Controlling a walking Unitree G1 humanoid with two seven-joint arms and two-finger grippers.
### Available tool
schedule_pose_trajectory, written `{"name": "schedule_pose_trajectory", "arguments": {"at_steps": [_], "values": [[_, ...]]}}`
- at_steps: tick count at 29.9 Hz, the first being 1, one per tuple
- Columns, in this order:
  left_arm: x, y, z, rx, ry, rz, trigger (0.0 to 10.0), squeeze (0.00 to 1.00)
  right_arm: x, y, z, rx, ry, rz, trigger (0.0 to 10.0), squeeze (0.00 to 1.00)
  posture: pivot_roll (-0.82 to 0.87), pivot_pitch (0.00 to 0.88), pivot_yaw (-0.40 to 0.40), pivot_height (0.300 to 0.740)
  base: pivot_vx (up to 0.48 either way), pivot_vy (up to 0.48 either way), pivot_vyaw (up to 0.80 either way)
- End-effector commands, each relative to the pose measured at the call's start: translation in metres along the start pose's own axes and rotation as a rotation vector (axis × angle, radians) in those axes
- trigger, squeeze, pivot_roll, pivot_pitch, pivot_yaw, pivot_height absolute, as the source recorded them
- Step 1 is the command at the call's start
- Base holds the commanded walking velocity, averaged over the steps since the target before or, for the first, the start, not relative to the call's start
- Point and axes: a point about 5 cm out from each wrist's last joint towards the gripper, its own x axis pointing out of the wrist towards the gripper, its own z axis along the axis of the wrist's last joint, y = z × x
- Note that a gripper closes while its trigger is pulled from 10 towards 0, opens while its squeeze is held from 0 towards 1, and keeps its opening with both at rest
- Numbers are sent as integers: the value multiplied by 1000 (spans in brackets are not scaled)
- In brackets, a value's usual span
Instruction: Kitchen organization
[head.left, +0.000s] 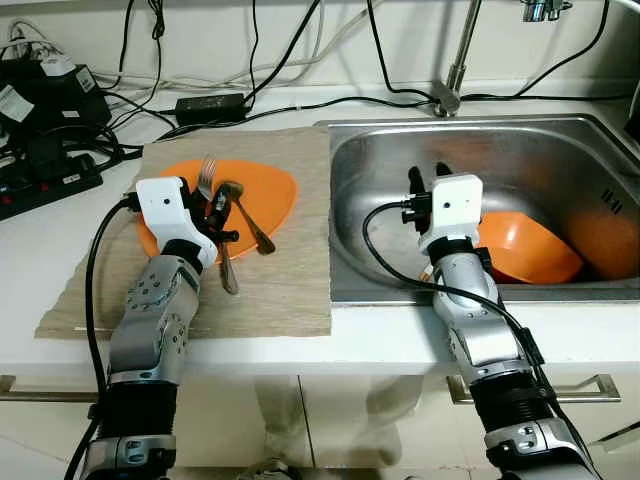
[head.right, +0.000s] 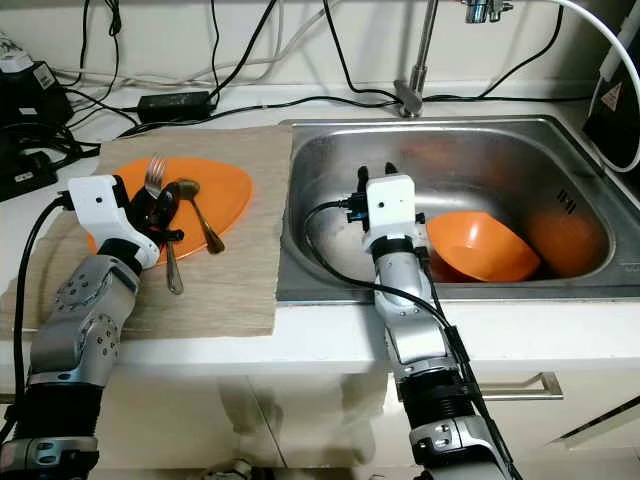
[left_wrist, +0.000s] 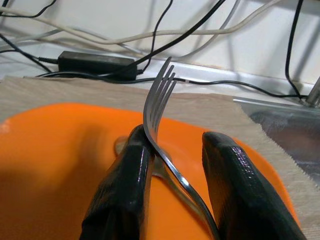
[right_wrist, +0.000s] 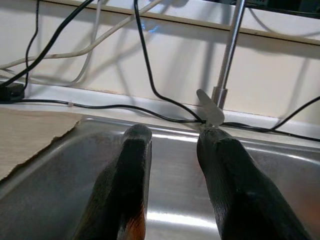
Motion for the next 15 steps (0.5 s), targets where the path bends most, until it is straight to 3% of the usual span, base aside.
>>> {"name": "schedule_pose_trajectory", "arguments": {"at_steps": [1, 15], "values": [[5, -1, 7, 19, -19, -10, 0, 0, -5, 0, -8, 17, 29, 0, 10000, 0, -65, 0, 95, 740, 0, 0, 0], [8, -2, 6, 16, 0, -27, 0, 0, -3, 4, -13, 41, 63, -2, 10000, 0, -60, 0, 103, 740, 0, 0, 0]]}}
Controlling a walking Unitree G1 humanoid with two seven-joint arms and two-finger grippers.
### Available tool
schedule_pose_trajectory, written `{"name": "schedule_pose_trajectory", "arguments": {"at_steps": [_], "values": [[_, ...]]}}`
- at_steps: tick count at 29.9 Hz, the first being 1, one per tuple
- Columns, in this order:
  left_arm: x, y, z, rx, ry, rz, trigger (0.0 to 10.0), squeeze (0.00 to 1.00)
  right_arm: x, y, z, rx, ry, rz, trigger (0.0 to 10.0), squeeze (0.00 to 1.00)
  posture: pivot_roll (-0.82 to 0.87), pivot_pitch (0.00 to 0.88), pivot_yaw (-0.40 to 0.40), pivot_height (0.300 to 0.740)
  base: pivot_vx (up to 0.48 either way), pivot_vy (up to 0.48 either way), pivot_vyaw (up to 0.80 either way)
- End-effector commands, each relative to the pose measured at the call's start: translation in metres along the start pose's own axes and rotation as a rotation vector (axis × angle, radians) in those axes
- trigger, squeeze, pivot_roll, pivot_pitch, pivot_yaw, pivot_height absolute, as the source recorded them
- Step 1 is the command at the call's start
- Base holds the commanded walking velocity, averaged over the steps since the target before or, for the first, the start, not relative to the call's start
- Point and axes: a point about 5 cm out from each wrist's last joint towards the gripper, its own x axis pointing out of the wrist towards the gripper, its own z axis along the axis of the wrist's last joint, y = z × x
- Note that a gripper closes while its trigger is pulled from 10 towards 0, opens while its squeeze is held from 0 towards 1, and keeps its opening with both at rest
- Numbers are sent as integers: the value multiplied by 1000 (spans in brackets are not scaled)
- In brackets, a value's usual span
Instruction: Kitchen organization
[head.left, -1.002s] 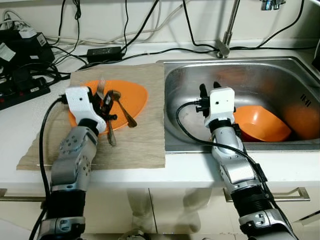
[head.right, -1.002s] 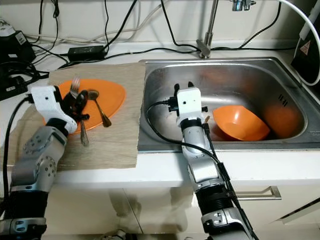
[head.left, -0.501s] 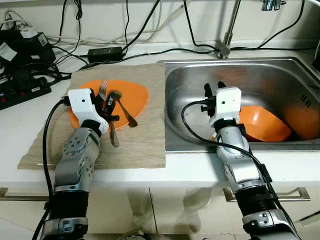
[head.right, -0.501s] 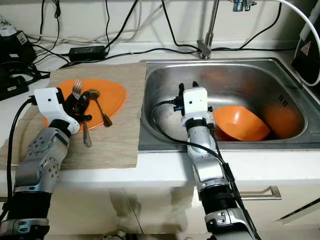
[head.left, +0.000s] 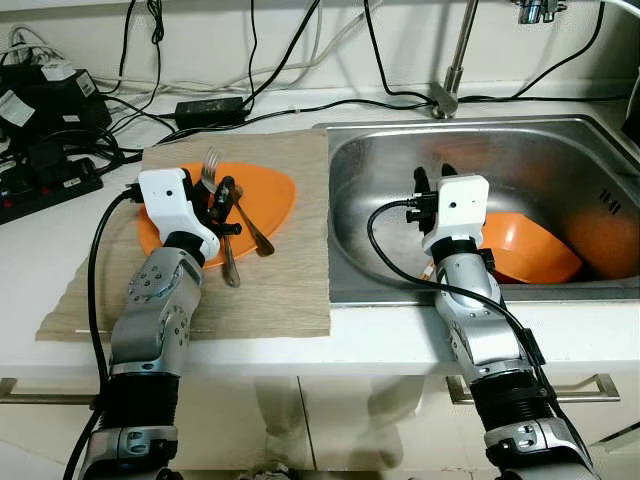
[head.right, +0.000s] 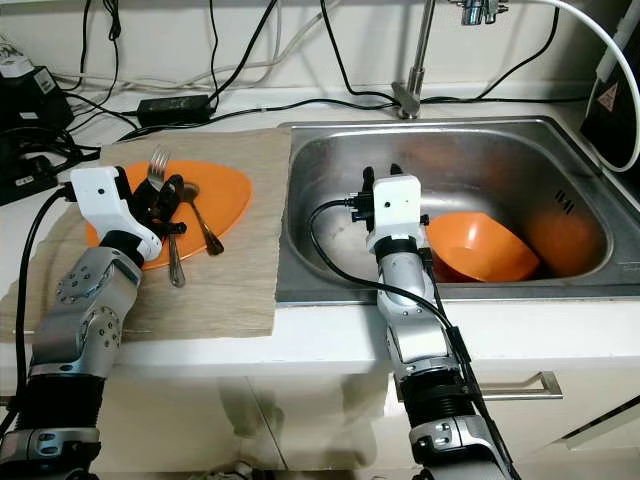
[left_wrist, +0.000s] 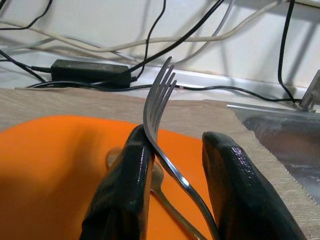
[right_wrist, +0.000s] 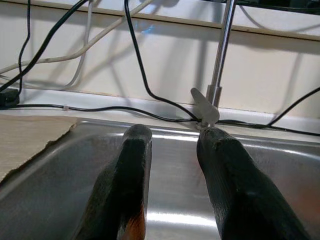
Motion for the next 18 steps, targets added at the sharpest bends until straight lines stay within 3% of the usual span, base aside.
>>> {"name": "schedule_pose_trajectory", "arguments": {"at_steps": [1, 7, 18], "values": [[3, -1, 3, 17, 5, -15, 0, 0, -3, 5, -13, 36, 76, 18, 10000, 0, -61, 0, 103, 740, 0, 0, 0], [3, -1, 3, 21, 10, -19, 0, 0, -1, 8, -10, 81, 89, 27, 10000, 0, -61, 0, 103, 740, 0, 0, 0], [2, -1, 1, 20, 18, -26, 0, 0, 0, 9, -6, 71, 75, 45, 10000, 0, -58, 0, 101, 740, 0, 0, 0]]}}
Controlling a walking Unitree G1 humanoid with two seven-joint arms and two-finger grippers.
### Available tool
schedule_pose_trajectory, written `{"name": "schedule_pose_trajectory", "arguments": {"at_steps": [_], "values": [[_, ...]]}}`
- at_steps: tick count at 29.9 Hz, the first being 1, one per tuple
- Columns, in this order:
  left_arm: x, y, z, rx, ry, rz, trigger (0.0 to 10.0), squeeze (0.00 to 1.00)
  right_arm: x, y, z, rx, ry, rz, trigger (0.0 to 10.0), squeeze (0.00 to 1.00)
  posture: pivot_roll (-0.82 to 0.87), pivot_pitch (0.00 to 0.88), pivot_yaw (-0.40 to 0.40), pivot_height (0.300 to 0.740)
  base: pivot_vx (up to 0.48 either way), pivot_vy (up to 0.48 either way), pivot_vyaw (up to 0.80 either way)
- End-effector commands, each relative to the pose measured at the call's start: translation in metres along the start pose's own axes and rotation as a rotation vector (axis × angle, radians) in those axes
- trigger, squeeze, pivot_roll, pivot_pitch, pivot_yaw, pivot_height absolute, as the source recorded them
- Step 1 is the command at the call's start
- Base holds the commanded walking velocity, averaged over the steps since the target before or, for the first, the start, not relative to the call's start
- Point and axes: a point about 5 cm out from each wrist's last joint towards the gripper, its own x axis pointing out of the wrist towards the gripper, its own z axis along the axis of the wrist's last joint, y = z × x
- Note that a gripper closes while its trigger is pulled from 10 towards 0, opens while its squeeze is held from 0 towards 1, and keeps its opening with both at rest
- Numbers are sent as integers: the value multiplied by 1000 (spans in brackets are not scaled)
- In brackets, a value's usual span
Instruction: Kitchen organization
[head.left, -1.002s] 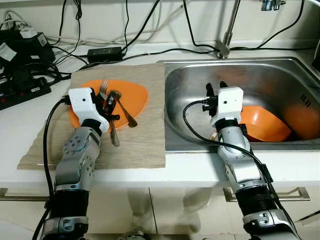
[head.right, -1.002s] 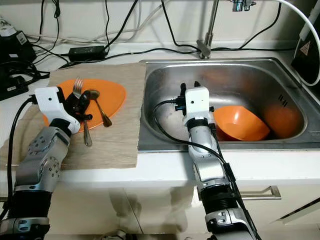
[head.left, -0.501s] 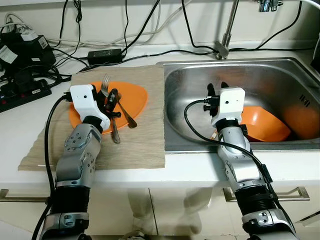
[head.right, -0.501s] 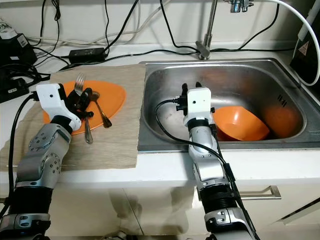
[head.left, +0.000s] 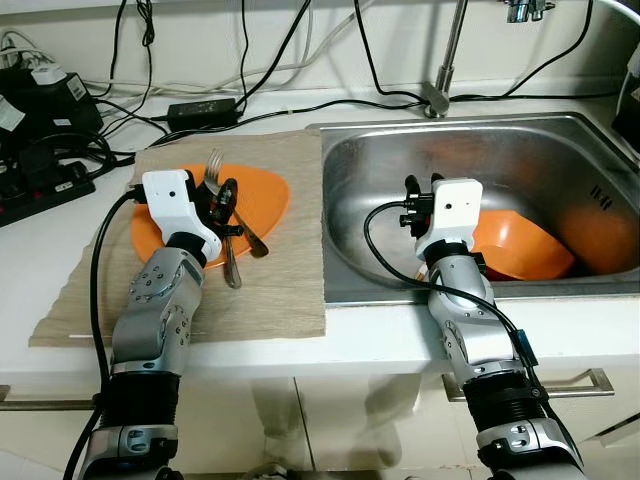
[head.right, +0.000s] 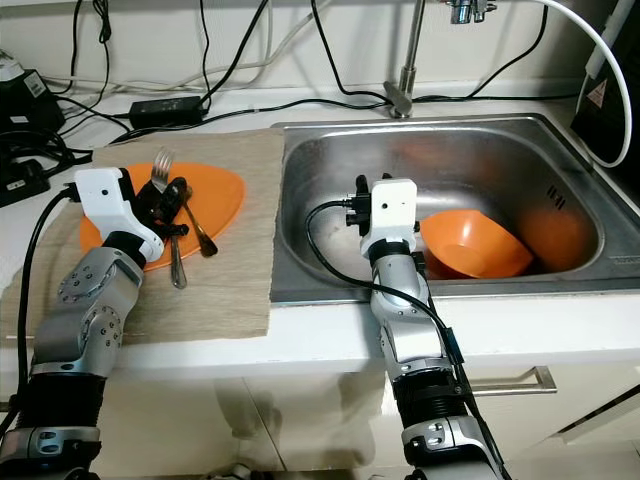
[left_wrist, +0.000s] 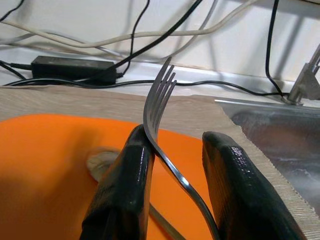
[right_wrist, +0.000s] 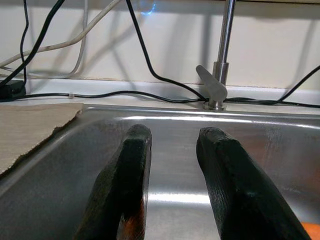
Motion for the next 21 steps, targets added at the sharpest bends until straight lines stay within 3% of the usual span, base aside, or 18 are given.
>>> {"name": "schedule_pose_trajectory", "arguments": {"at_steps": [1, 21], "values": [[2, 1, 2, 18, 7, -6, 0, 0, 1, 3, 0, -1, 8, 17, 10000, 0, -58, 0, 101, 740, 0, 0, 0], [2, 4, 3, 16, -3, 5, 0, 0, 4, -1, 18, -5, -34, 31, 10000, 0, -67, 0, 93, 740, 0, 0, 0]]}}
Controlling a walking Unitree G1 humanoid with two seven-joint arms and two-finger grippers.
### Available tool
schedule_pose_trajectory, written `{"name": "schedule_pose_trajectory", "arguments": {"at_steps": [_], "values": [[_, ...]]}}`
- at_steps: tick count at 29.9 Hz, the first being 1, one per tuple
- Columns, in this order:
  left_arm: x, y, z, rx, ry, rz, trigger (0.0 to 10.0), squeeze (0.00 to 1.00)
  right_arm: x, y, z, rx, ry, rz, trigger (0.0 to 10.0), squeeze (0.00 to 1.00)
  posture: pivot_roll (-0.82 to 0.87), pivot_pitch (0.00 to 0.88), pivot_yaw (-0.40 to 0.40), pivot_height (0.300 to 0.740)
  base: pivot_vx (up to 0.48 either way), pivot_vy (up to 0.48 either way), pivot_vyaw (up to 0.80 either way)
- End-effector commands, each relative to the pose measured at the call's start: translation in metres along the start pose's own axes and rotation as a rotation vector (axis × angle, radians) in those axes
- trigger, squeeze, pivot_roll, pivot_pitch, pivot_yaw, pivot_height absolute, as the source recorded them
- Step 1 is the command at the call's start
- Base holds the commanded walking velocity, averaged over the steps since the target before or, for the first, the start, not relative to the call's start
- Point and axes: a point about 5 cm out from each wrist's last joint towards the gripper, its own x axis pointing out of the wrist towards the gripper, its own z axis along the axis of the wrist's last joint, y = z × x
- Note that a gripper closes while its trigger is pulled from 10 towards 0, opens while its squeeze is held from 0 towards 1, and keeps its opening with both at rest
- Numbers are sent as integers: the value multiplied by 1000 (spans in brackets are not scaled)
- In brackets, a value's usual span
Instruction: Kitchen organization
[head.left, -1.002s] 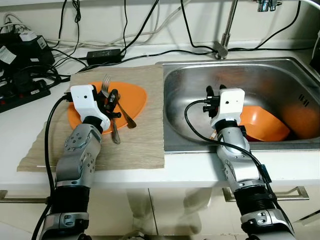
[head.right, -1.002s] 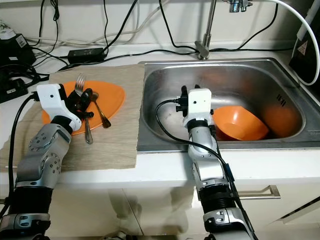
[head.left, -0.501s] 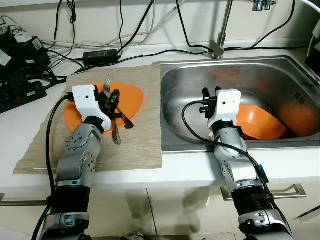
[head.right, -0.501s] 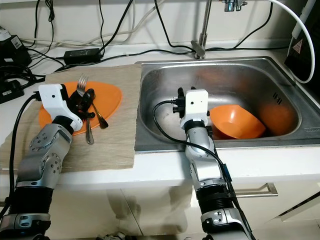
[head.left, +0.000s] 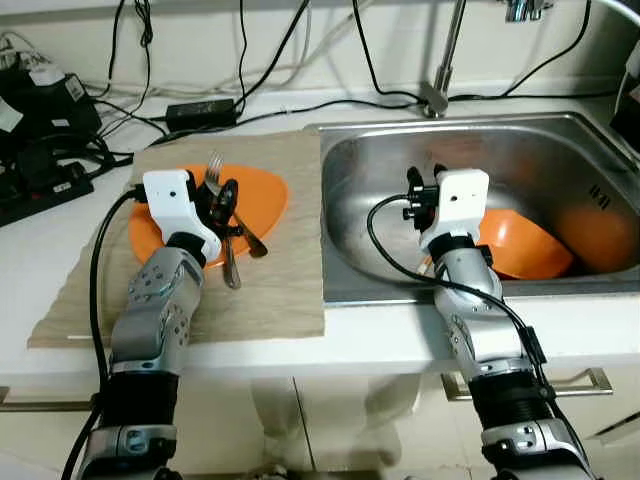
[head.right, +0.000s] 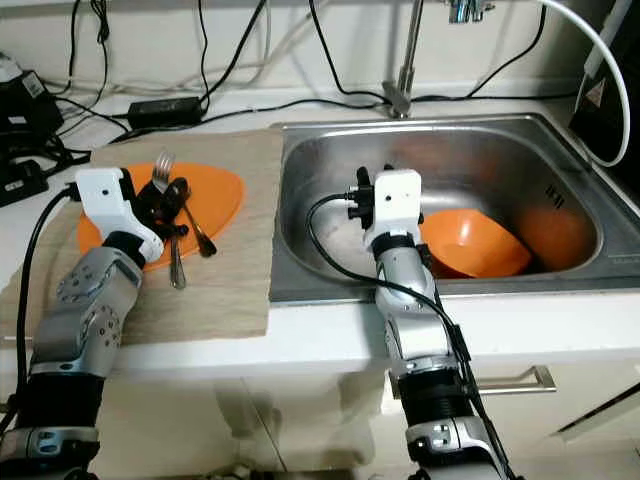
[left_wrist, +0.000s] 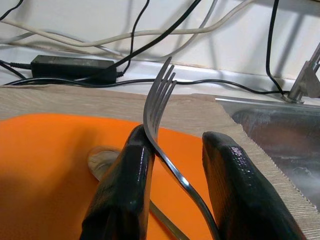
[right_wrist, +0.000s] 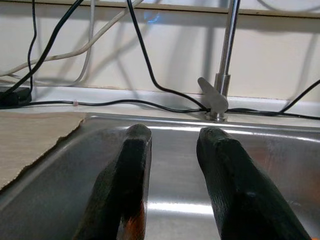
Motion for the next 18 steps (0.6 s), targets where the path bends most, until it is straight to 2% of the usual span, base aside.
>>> {"name": "schedule_pose_trajectory", "arguments": {"at_steps": [1, 18], "values": [[3, 2, 3, 11, -7, 5, 0, 0, 2, 2, 6, 3, -13, 7, 10000, 0, -67, 0, 93, 740, 0, 0, 0], [4, 1, 6, 8, -11, -4, 0, 0, -1, 4, 0, -2, 12, 9, 10000, 0, -69, 0, 97, 740, 0, 0, 0]]}}
